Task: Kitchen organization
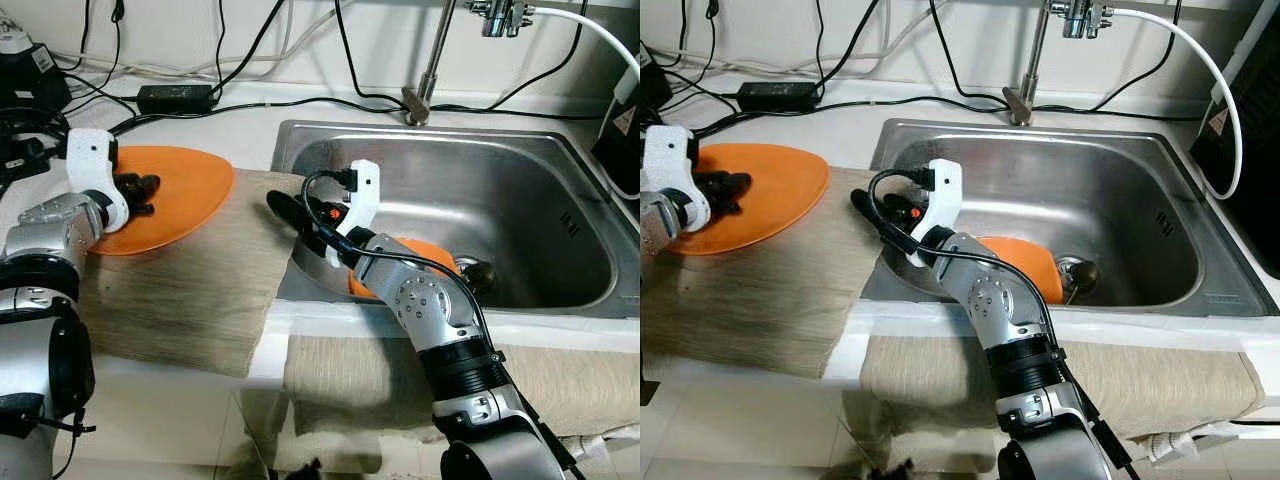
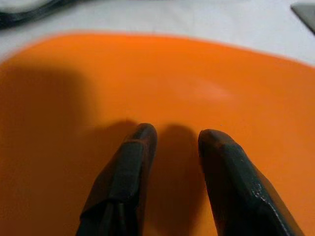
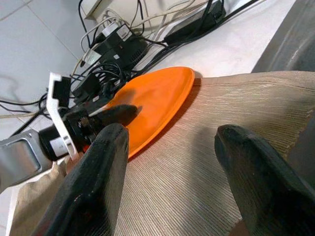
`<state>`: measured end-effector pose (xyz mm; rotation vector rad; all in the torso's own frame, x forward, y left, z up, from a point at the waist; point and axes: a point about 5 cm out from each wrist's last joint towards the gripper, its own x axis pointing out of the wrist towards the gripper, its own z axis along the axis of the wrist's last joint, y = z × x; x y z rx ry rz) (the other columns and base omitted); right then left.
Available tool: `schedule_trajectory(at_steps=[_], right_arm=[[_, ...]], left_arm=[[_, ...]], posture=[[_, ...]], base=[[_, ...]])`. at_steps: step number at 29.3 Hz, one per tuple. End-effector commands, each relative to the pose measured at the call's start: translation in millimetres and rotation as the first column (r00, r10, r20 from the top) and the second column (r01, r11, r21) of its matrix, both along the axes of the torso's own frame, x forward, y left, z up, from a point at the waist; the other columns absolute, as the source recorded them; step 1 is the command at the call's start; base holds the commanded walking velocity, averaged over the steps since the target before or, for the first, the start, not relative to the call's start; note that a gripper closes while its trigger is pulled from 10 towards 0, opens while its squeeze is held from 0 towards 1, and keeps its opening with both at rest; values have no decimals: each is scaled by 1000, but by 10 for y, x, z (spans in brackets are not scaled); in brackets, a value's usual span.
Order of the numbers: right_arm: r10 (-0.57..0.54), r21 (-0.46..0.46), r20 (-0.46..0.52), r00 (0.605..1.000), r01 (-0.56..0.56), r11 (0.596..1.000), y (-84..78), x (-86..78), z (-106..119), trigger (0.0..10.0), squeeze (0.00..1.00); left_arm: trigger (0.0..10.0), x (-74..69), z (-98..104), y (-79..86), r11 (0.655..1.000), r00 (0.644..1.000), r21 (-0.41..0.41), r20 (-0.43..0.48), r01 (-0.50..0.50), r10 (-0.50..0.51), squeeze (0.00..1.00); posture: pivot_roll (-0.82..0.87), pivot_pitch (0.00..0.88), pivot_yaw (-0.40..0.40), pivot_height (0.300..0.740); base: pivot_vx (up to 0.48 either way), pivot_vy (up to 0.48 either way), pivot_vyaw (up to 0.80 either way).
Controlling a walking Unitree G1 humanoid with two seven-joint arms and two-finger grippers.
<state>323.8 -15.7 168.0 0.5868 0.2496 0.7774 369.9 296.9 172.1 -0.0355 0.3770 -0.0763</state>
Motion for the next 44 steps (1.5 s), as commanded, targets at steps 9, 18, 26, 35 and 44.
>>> schedule_trajectory(at_steps=[9, 18, 26, 35, 44], right_arm=[[-2, 17, -11, 1000, 2, 1000, 27, -33, 0, 10000, 0], [-14, 10, -19, 1000, 14, 1000, -24, -26, -34, 10000, 0], [-20, 2, -24, 999, 20, 1000, -64, -5, -60, 10000, 0], [-46, -19, -37, 998, 45, 999, -173, 47, -106, 10000, 0], [-43, -33, -46, 998, 41, 999, -177, 54, -148, 10000, 0]], left_arm=[[10000, -60, -221, -246, 987, 979, -85, -138, 137, -148, 0], [10000, -220, -141, -311, 974, 968, -104, -133, 200, -213, 0], [10000, -532, -128, -287, 975, 965, -96, -152, 202, -215, 0], [10000, -930, -162, -390, 975, 959, -108, -187, 194, -212, 0], [10000, -918, 48, -441, 984, 983, -37, -50, 176, -178, 0]], posture=[[115, 5, 22, 740], [133, 4, 18, 740], [156, 4, 11, 740], [189, 7, -13, 740], [200, 8, -21, 740]], base=[[0, 0, 0], [0, 0, 0], [0, 0, 0], [0, 0, 0], [0, 0, 0]])
